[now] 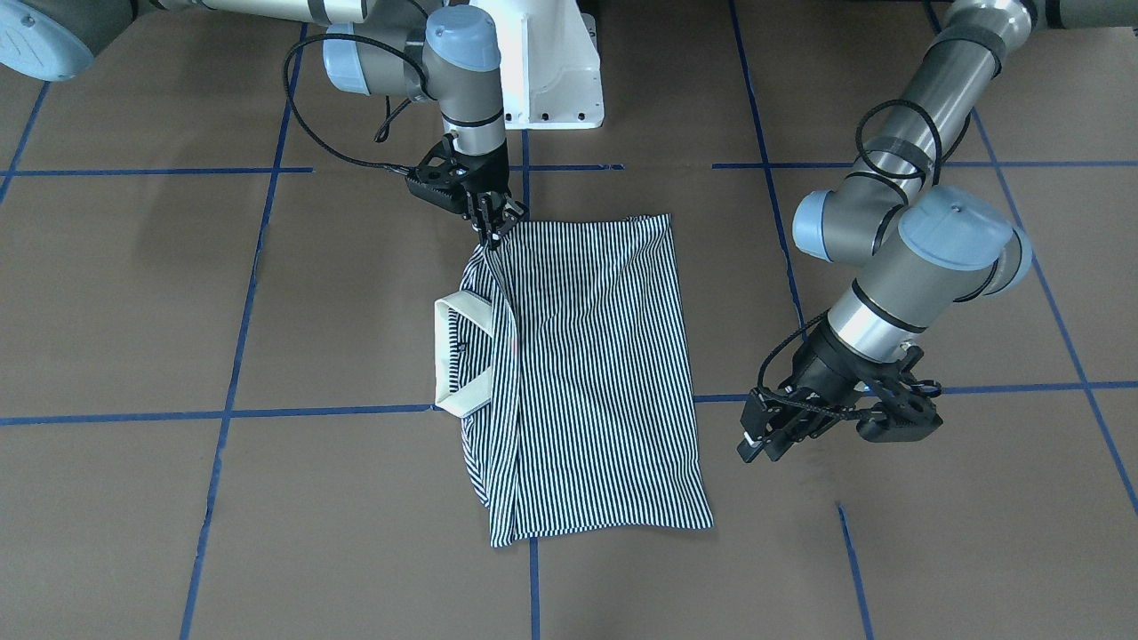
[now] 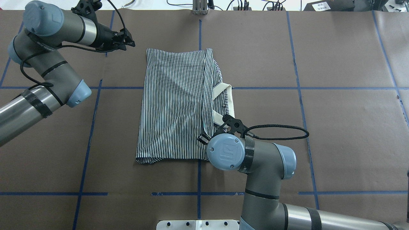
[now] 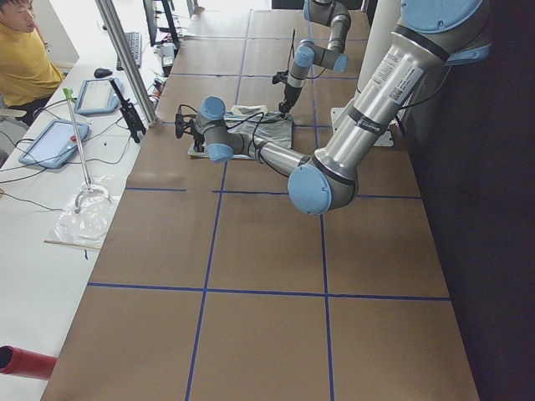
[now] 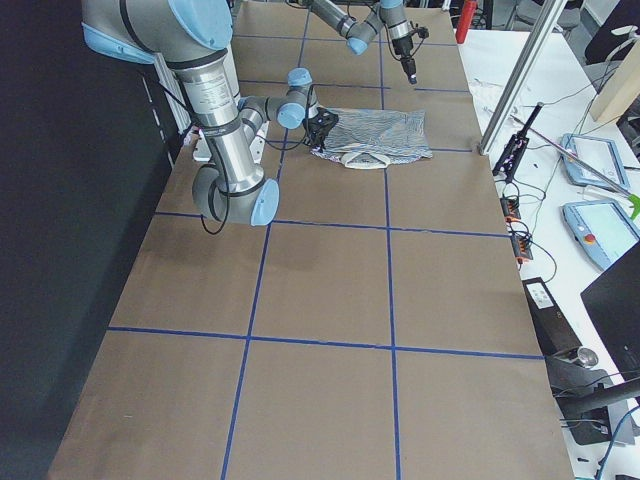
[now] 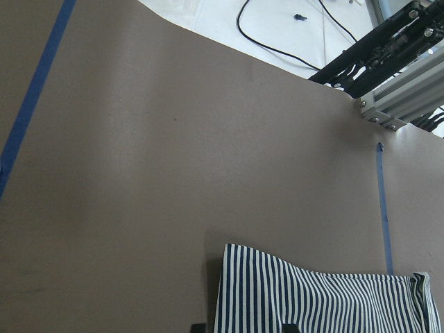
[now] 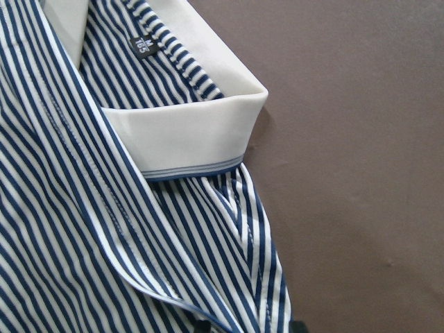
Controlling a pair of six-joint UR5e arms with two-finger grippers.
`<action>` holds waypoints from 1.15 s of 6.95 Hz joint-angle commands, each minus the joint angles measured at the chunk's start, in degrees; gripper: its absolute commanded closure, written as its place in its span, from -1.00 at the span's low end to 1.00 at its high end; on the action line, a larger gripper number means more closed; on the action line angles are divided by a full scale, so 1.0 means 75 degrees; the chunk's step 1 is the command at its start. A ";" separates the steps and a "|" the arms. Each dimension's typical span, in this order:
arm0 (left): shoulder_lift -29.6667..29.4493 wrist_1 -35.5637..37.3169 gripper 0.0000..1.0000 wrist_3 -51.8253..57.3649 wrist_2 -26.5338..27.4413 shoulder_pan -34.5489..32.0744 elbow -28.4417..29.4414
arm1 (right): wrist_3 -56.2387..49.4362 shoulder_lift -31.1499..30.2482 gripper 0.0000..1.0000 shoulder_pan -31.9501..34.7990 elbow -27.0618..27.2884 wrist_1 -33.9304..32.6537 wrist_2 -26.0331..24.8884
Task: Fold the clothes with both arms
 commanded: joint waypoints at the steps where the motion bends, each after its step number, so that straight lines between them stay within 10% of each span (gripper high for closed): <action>1: 0.0000 0.0001 0.06 0.0000 0.0008 0.0000 0.0000 | 0.0004 -0.0004 -0.50 0.0000 -0.0031 -0.0003 -0.0009; 4: 0.0000 0.0001 0.06 0.0000 0.0008 0.0000 0.0000 | 0.0027 -0.0004 -0.09 -0.0012 -0.0055 0.0009 0.0014; 8: 0.0012 0.0001 0.07 0.0000 0.0008 -0.0012 0.0000 | 0.0273 -0.0016 1.00 -0.0117 -0.0066 0.0009 0.0015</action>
